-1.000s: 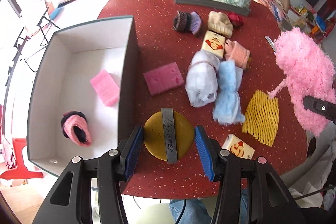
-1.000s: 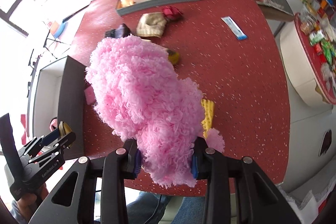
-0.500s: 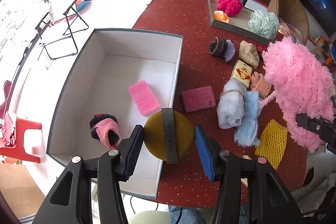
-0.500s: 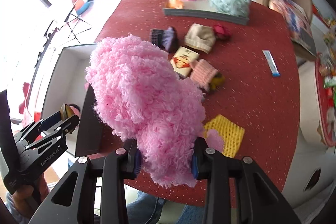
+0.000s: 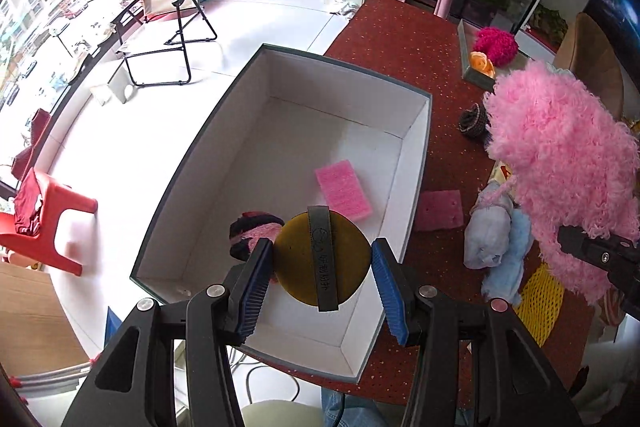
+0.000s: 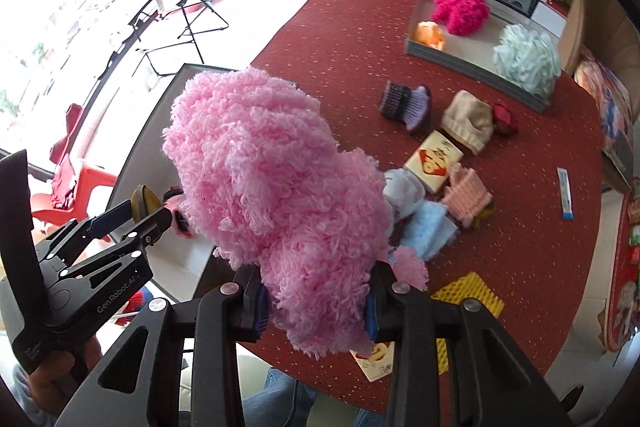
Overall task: Organize soft objects
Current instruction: 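Carry the yellow pad and pink fluffy toy over the box with both tools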
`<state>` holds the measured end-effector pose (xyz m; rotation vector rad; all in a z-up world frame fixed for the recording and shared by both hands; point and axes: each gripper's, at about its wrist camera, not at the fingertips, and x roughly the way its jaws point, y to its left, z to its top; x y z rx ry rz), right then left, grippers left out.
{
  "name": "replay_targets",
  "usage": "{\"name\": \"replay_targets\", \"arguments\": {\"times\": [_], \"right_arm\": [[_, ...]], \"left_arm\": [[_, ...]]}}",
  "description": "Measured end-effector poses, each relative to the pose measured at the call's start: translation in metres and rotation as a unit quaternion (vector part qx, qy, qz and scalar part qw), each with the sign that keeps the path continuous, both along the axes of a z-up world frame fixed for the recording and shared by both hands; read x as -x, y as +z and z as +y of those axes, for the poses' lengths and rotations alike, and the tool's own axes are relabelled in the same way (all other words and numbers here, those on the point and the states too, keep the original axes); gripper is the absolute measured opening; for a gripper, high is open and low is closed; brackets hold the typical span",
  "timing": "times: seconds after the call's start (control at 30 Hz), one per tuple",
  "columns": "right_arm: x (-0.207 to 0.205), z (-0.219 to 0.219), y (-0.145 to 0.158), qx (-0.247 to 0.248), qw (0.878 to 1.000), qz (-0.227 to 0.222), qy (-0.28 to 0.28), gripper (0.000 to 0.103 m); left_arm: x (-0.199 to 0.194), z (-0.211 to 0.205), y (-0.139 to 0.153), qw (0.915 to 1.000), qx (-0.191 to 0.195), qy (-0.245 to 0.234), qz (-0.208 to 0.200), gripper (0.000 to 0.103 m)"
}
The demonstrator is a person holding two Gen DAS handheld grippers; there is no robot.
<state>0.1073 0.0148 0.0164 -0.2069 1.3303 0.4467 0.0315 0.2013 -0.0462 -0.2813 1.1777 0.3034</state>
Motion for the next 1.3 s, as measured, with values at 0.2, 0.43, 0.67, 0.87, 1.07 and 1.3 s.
{"name": "replay_targets", "arguments": {"times": [0.2,0.43,0.67,0.87,1.07,1.3], "right_arm": [[0.001,0.027,0.000,-0.002,1.000,0.001,0.031,0.038],[0.000,0.049,-0.002,-0.002,0.999,0.001,0.054,0.038],[-0.008,0.071,-0.007,0.002,0.997,0.003,0.071,0.038],[-0.019,0.094,-0.016,0.003,0.997,0.009,0.082,0.038],[-0.030,0.116,-0.026,0.006,0.996,0.009,0.092,0.038],[-0.041,0.134,-0.041,0.014,0.995,0.015,0.094,0.038]], "left_arm": [[0.007,0.013,-0.005,0.9997,-0.004,0.022,0.006,0.052],[0.009,0.029,-0.013,0.9990,-0.006,0.043,0.014,0.052],[0.001,0.039,-0.020,0.9983,-0.007,0.054,0.021,0.052],[-0.009,0.049,-0.022,0.9975,-0.008,0.066,0.022,0.052],[-0.020,0.060,-0.028,0.9966,-0.006,0.079,0.025,0.052],[-0.026,0.068,-0.037,0.9955,-0.003,0.088,0.035,0.052]]}}
